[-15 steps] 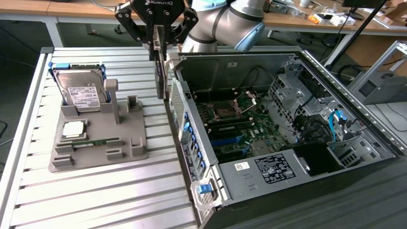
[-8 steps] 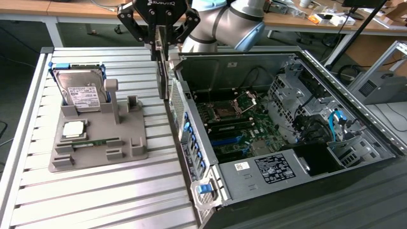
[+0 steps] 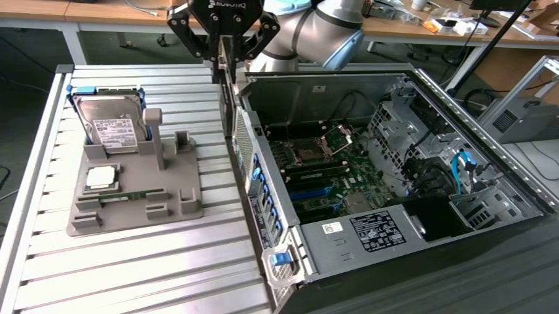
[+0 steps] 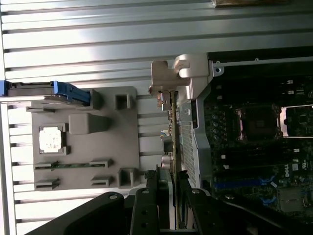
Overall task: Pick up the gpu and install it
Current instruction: 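Pick up the gpu and move the gpu toward the slot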
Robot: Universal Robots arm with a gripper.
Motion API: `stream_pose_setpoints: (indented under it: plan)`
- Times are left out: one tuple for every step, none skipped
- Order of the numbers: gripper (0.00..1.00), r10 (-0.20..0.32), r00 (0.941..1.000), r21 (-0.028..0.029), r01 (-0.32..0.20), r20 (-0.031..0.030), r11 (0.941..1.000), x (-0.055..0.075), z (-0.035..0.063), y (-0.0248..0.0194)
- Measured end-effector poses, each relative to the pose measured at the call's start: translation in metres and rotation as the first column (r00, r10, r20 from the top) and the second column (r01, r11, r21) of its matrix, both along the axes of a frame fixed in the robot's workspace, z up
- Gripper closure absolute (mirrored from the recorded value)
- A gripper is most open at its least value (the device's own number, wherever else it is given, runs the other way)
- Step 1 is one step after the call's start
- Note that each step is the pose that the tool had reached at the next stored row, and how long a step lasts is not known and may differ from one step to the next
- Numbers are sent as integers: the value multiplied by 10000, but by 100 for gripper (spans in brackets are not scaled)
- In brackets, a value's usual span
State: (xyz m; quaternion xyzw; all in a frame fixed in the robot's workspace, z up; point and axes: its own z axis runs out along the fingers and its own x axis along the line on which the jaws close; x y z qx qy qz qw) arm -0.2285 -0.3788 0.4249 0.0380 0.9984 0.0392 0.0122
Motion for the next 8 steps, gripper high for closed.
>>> stream_pose_setpoints:
  plan:
    - [73,0,10000,0,0,0,10000,8,0,-1]
    - [73,0,10000,-1,0,-1,10000,15,1,-2]
    - [73,-1,10000,-1,1,-1,10000,22,0,-2]
    - [73,0,10000,-1,0,-1,10000,30,0,-3]
    - [73,-1,10000,-1,1,-1,10000,36,0,-4]
    - [73,0,10000,-1,0,-1,10000,44,0,-5]
    - [73,0,10000,0,0,0,10000,52,0,-5]
    - [73,-1,10000,0,1,-1,10000,59,0,-6]
